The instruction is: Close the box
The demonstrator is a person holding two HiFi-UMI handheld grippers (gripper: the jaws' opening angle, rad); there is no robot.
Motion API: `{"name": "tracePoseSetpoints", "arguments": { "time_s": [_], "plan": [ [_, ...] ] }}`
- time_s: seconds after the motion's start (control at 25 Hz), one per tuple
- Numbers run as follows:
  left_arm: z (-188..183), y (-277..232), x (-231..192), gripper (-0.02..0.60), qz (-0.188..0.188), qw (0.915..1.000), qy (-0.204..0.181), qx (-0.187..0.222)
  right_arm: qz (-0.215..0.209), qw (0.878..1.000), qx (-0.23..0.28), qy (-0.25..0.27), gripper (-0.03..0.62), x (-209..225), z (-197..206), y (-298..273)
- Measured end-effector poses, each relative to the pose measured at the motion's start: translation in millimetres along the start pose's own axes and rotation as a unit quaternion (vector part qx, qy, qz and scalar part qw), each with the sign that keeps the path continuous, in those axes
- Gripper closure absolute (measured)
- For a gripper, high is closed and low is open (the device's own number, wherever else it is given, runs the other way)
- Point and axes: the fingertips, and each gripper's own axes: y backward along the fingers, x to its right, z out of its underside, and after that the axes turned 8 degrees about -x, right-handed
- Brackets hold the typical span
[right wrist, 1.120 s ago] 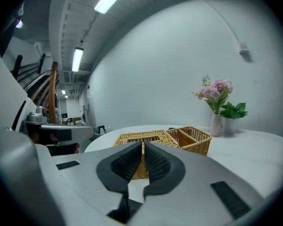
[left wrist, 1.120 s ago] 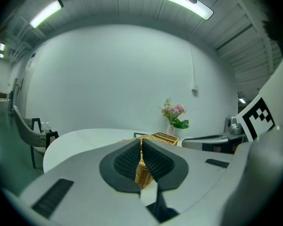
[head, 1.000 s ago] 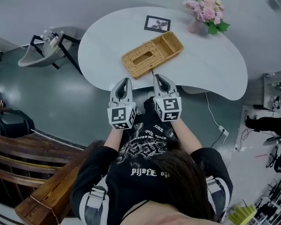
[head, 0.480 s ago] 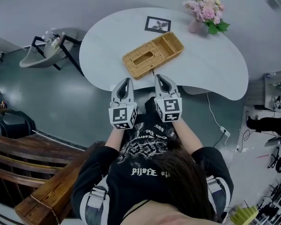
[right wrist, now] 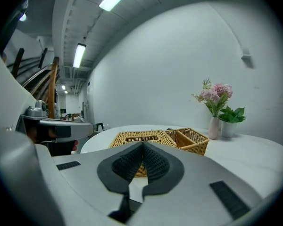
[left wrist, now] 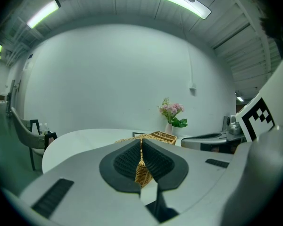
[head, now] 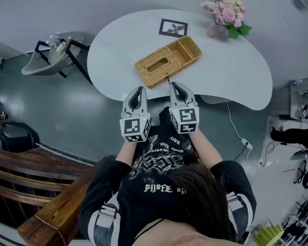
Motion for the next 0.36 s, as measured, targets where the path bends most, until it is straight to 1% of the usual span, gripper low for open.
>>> {"name": "tracePoseSetpoints", "arguments": {
  "time_s": [0.36],
  "plan": [
    [2.8, -4.4, -1.8, 0.552, 0.005, 1.0, 0.001, -0.007, 0.013, 1.0, -0.008, 0.012, 0.569, 6.8, 2.4, -4.2]
  ]
}}
